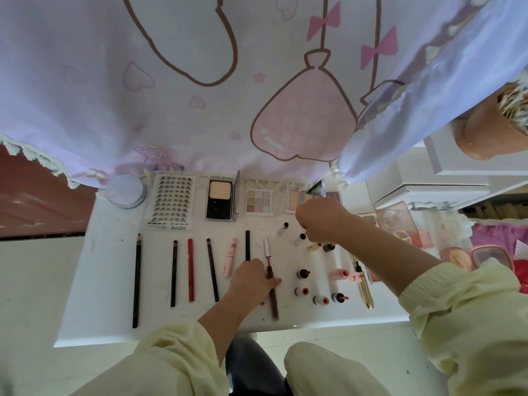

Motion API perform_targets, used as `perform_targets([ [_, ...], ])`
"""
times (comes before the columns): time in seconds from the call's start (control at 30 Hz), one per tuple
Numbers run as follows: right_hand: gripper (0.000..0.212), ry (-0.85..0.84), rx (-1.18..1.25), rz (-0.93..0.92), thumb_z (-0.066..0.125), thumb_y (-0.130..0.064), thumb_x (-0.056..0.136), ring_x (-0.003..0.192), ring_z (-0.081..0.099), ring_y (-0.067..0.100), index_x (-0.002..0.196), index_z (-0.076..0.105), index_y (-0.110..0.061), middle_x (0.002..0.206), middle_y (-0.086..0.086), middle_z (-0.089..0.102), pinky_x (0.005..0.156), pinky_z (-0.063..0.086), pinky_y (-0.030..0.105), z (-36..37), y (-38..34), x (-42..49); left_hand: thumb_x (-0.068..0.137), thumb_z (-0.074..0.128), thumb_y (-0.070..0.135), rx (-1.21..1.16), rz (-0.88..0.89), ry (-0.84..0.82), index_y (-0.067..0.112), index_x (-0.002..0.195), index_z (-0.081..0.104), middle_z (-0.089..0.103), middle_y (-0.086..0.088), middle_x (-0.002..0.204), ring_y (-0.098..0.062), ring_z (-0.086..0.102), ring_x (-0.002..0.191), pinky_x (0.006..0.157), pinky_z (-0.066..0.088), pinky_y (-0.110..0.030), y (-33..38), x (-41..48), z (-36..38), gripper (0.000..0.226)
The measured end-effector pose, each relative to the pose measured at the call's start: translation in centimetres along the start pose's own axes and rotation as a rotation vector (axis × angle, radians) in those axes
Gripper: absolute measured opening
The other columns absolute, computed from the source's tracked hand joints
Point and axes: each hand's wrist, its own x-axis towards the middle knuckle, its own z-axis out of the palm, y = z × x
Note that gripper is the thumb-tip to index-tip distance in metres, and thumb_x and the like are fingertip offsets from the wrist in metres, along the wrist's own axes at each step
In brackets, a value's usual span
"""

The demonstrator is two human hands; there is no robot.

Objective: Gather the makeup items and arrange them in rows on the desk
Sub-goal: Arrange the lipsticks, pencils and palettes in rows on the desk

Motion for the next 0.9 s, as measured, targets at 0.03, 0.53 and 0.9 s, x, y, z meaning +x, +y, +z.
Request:
perform_targets([
  [0.03,0.021,-0.006,0.008,0.01,0.052,-0.002,0.086,0.079,0.051,0.021,0.105,0.055,-0.009,0.088,0.004,0.052,0.068,0.042,0.028,0.1,0.0,0.0,0.085,0.068,0.044,-0.001,0.0,0.002,0.018,0.078,0.051,0.065,0.0,0.073,-0.013,0.069,0.062,0.07,0.059,-0.027,0.0,0.0,0.0,0.032],
  [0.53,0.019,0.059,0.048,0.0,0.056,-0.015,0.091,0.097,0.06,0.024,0.11,0.057,-0.014,0.108,0.005,0.061,0.084,0.05,0.035,1.6,0.6,-0.1,0.085,0.068,0.044,-0.025,0.005,0.012,0.019,0.08,0.05,0.064,0.001,0.075,-0.011,0.064,0.058,0.068,0.057,-0.022,-0.4,-0.3,0.6,0.03],
  [0.9,0.026,0.077,0.038,0.008,0.057,-0.024,0.09,0.1,0.06,0.023,0.116,0.058,-0.017,0.111,0.003,0.063,0.081,0.044,0.031,1.3,0.4,-0.5,0.084,0.067,0.046,-0.011,0.006,0.015,0.017,0.086,0.054,0.067,-0.002,0.081,-0.013,0.067,0.063,0.069,0.057,-0.023,-0.4,-0.7,0.6,0.032],
])
